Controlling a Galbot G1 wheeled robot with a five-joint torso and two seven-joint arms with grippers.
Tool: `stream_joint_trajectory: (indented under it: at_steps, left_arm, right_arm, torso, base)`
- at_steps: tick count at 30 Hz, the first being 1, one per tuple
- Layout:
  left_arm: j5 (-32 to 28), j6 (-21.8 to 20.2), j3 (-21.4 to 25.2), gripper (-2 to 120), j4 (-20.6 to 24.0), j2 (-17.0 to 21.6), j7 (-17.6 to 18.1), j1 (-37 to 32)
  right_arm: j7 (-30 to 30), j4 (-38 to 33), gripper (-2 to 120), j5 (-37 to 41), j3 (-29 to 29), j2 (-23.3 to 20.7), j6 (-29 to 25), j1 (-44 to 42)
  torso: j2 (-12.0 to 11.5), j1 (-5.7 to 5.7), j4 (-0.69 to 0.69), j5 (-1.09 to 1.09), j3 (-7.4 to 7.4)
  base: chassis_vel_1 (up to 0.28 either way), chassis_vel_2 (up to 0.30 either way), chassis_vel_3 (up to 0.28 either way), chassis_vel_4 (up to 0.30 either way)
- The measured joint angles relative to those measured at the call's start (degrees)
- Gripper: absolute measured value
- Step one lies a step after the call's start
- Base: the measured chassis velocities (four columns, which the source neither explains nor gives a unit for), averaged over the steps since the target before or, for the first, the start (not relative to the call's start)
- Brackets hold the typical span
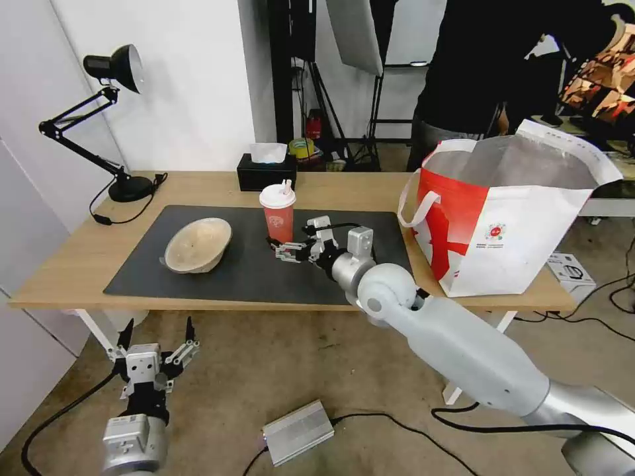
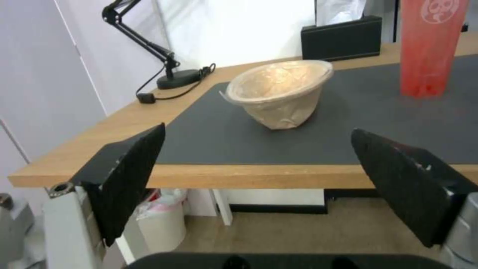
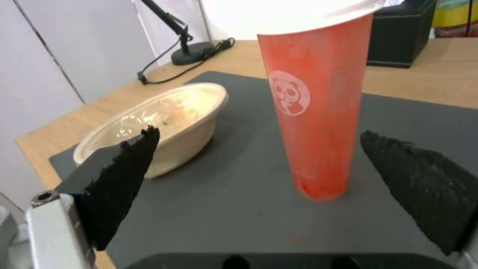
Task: Pick up the trash from the table and place it into the takeout bag.
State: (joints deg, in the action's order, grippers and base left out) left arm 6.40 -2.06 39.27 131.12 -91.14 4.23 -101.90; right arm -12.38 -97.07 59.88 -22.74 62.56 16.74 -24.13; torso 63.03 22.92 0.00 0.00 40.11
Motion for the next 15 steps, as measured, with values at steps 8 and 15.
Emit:
stream_joint_trajectory:
  at_steps: [8, 15]
  left_arm:
    - [-0.58, 0.00, 0.28, 100, -0.02, 0.11, 0.00, 0.11]
    - [-0.63, 0.03, 0.61, 100, 0.27, -0.01, 0.01, -0.21]
  right_arm:
    - [0.03, 1.94, 100, -0.21, -0.39, 1.19, -0.01, 0.47]
    - [0.10, 2.87, 100, -0.24, -0.07, 2.24, -0.11, 0.51]
  torso:
    - [0.00, 0.00, 0.00, 0.00, 0.00]
    - [0.00, 0.00, 0.00, 0.00, 0.00]
  base:
    - [0.000, 0.000, 0.000, 0.000]
    - [0.000, 0.000, 0.000, 0.000]
